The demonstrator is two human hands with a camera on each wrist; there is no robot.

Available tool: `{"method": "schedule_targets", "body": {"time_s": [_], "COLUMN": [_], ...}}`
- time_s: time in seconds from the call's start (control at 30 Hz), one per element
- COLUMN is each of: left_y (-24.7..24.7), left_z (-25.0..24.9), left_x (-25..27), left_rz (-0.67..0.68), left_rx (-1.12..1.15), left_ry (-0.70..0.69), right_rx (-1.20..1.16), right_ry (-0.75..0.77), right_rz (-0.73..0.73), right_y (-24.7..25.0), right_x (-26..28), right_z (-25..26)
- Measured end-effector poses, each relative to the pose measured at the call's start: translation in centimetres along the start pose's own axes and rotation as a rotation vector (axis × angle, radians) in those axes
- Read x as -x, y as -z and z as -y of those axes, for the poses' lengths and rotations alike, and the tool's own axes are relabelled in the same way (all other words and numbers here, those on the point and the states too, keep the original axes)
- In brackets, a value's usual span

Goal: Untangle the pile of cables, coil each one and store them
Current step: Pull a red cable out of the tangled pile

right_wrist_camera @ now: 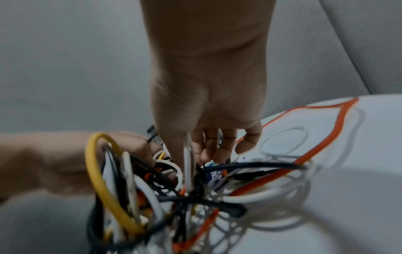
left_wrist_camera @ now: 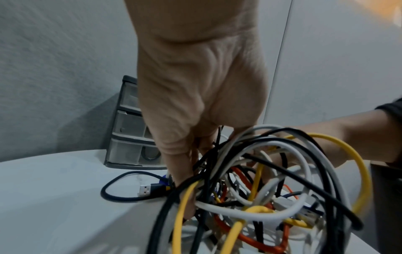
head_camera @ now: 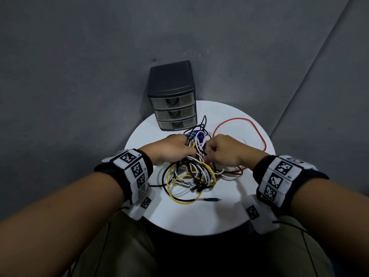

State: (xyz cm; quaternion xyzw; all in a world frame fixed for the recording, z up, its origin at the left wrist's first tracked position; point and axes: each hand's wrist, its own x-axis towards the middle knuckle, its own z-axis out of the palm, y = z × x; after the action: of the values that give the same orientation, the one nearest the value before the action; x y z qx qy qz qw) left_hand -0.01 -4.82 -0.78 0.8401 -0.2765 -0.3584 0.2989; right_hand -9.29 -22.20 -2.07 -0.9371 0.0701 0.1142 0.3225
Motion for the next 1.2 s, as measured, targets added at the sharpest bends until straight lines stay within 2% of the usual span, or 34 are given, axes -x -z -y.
{"method": "schedule_targets", "body": {"time_s": [0.17,0.3,0.37,0.43,0.53,0.63,0.7,0.97,1.2], "left_y": [0.9,1.9,1.8,1.5,0.9,0.6,0.5,0.6,0.5], "left_z": [0.3,1.0,0.8,0.8,0.5,0.4,0.2,0.2,-0.1], "left_x": [0.0,0.1,0.3,0.1,-0.1,-0.3,-0.3,0.4,0.5], "left_rz": [-0.046,0.007,-0.017,-0.035,-0.043,-0.046,-0.040,0.008,-0.030], "left_rx": [-0.156,-0.159,-0.175,-0.202,-0.198,-0.158,-0.111,0.027,-0.060], "left_ry": [-0.071,-0.080,-0.082,-0.100,-0.121,-0.128,-0.126,-0.165,-0.140], "right_rx": [-0.251,-0.378,-0.358,-0.182,0.085,0.129,0.108,0.066,0.177], "right_ry": [-0.057,-0.095,-0.134,-0.126,-0.019,0.189,0.288,0.241,0.135], "right_rz": [0.079,0.117,0.117,0.077,-0.115,-0.278,-0.303,-0.227,-0.061], "right_y": [1.3,2.5,2.6,2.4,1.9,1.8,1.8,1.3,1.9], "right_x": [0.6,1.6,1.7,1.5,1.3,1.4,1.1,0.1,0.4], "right_z": [0.0,-0.7,-1.1,-1.2,-1.0,-0.1,0.6,1.0,1.0]}}
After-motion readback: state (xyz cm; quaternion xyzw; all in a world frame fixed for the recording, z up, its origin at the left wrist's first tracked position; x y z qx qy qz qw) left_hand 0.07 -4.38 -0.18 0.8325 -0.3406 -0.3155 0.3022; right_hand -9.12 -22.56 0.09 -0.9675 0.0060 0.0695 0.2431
